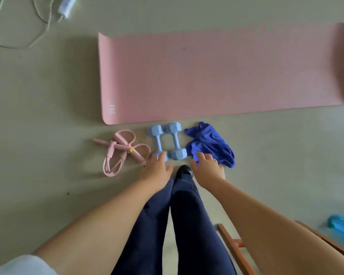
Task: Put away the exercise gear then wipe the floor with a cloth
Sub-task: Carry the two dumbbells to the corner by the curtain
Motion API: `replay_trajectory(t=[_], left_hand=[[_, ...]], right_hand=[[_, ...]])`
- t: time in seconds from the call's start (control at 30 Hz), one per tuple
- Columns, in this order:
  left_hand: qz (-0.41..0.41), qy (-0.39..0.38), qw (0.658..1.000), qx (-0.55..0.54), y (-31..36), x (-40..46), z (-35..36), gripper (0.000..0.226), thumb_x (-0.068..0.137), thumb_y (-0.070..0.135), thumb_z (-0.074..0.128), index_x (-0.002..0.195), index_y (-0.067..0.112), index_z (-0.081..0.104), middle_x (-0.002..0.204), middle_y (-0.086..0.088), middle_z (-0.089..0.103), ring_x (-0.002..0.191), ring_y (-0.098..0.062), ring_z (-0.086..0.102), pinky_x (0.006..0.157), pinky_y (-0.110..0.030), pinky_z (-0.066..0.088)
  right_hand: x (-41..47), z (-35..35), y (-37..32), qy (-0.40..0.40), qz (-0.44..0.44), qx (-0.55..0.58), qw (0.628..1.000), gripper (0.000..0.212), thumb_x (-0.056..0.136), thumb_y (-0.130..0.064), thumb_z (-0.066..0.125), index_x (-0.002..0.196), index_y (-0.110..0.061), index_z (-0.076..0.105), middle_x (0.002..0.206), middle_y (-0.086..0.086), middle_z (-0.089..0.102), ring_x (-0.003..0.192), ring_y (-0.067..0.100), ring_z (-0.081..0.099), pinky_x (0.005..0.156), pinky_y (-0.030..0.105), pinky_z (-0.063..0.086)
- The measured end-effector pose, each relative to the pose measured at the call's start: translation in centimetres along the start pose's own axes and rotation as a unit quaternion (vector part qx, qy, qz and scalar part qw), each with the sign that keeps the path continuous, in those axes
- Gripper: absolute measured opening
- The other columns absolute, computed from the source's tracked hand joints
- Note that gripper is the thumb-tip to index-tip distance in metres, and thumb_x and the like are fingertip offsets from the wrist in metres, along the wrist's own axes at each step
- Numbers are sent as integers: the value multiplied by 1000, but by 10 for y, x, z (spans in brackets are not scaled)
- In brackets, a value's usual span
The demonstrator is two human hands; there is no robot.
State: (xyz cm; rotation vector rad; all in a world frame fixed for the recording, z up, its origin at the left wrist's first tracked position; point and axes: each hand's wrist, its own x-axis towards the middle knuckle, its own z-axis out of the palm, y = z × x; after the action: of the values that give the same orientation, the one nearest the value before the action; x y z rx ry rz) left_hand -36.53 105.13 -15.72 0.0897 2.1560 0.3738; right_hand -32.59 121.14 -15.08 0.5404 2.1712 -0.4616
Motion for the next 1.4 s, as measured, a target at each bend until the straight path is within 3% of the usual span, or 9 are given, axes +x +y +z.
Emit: replay_trajectory(t=[0.17,0.33,0.53,0.63,0.77,0.87,0.93,1.13,1.4], left_hand=[[-45,-11,999,-19,-39,117,41,57,97,33,43,147,14,23,146,-15,36,130,-33,40,102,-43,38],[-126,-32,990,-55,-83,246,110,62,98,33,40,150,11,14,152,-18,24,138,-35,27,110,-43,29],[-208,-4,967,-149,-118,366,190,78,95,33,50,150,3,3,154,-20,19,142,-33,20,112,-38,20],[-222,35,941,-254,-131,415,209,72,90,33,59,145,4,24,147,-17,36,135,-31,36,107,-36,30],[-263,95,865,-416,-141,455,213,34,85,19,61,115,3,56,109,-17,65,104,-31,63,84,-35,49],[-259,58,815,-516,-144,457,207,3,88,12,57,87,8,57,70,-9,65,68,-25,62,58,-26,51],[-269,46,821,-502,-141,446,202,21,87,8,53,66,10,51,44,-1,56,54,-19,51,52,-25,44],[-260,21,841,-473,-109,353,162,17,84,10,58,70,13,50,60,-4,54,45,-13,51,53,-25,41],[-231,-35,895,-379,-60,182,76,17,76,11,55,61,8,48,41,-5,49,43,-22,43,53,-26,38]], right_hand=[[113,53,4,-31,0,26,999,45,100,-35,28,142,-21,31,139,8,40,124,27,41,99,43,35],[251,133,8,-52,-5,13,999,42,100,-33,31,137,-15,36,138,10,39,125,29,39,84,40,38],[386,226,2,-21,38,86,995,44,97,-30,42,133,-4,36,136,15,38,126,32,38,96,41,36],[429,253,-5,-14,129,257,957,43,91,-22,48,130,-5,40,124,13,50,110,32,52,87,35,41],[469,260,0,-8,124,368,921,19,85,-17,58,103,-9,56,84,5,58,80,25,60,70,30,42],[474,247,3,-55,128,441,887,11,84,-14,65,79,-14,55,68,2,56,58,16,54,60,26,45],[464,237,3,-69,138,429,890,15,84,-12,63,74,-14,53,64,2,54,53,14,50,60,26,43],[372,182,5,-55,151,375,913,16,82,-14,56,67,-13,51,58,2,53,48,16,48,63,31,43],[202,83,7,-84,172,309,932,17,80,-15,50,64,-9,49,53,3,52,47,19,45,59,27,39]])
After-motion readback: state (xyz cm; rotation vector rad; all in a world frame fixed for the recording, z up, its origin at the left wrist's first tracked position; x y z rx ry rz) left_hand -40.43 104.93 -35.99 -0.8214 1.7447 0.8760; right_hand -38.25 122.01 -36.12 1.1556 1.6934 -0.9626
